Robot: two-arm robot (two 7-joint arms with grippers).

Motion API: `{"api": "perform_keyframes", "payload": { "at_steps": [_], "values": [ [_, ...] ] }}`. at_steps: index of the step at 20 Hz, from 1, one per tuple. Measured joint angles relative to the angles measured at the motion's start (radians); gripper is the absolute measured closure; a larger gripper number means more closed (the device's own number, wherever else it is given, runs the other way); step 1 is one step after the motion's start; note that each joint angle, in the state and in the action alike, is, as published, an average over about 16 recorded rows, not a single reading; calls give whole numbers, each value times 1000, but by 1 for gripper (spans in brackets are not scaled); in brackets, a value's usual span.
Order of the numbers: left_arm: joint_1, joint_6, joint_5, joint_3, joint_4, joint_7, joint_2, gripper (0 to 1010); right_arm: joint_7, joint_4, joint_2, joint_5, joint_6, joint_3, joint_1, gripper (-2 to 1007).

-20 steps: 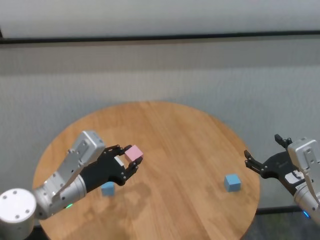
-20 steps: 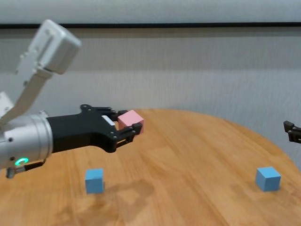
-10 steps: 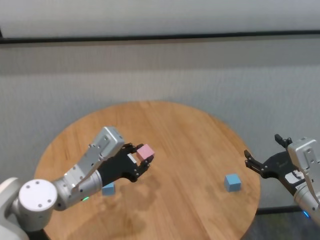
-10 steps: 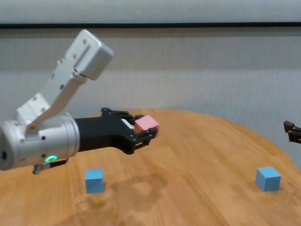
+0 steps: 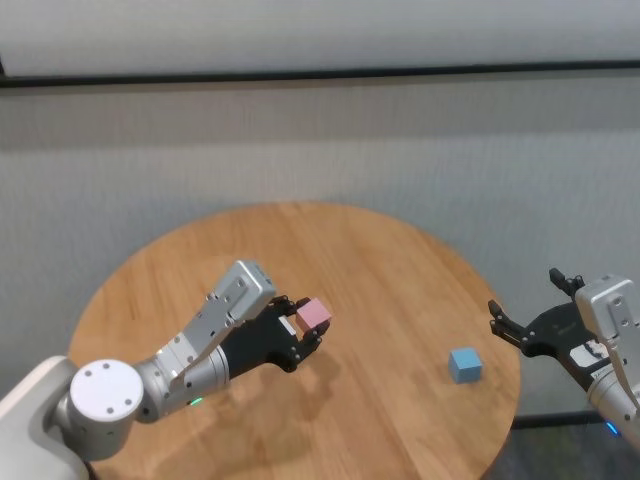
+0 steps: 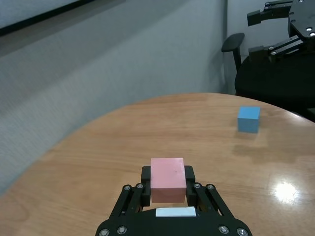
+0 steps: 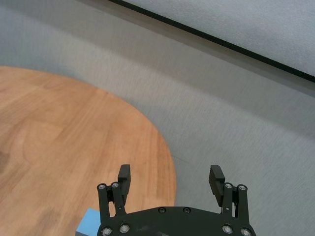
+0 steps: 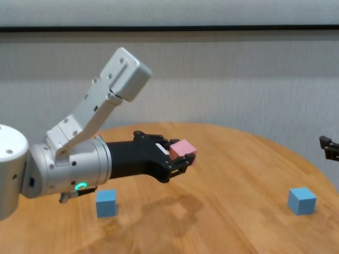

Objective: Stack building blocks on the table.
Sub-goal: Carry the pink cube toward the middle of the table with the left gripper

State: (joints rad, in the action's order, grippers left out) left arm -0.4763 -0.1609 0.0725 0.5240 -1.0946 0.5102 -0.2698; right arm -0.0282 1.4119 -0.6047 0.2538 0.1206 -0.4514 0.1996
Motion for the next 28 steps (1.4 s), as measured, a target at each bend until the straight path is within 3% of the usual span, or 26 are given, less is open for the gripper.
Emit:
{"api": "perform_keyframes", "payload": {
  "at_steps": [19,28],
  "values": [
    [-78,19,30,0,200,17,91,613,0,0,0,0,0,0,0,0],
    [-116,11,18,3,299,14,120,613,0,0,0,0,0,0,0,0]
  ]
}}
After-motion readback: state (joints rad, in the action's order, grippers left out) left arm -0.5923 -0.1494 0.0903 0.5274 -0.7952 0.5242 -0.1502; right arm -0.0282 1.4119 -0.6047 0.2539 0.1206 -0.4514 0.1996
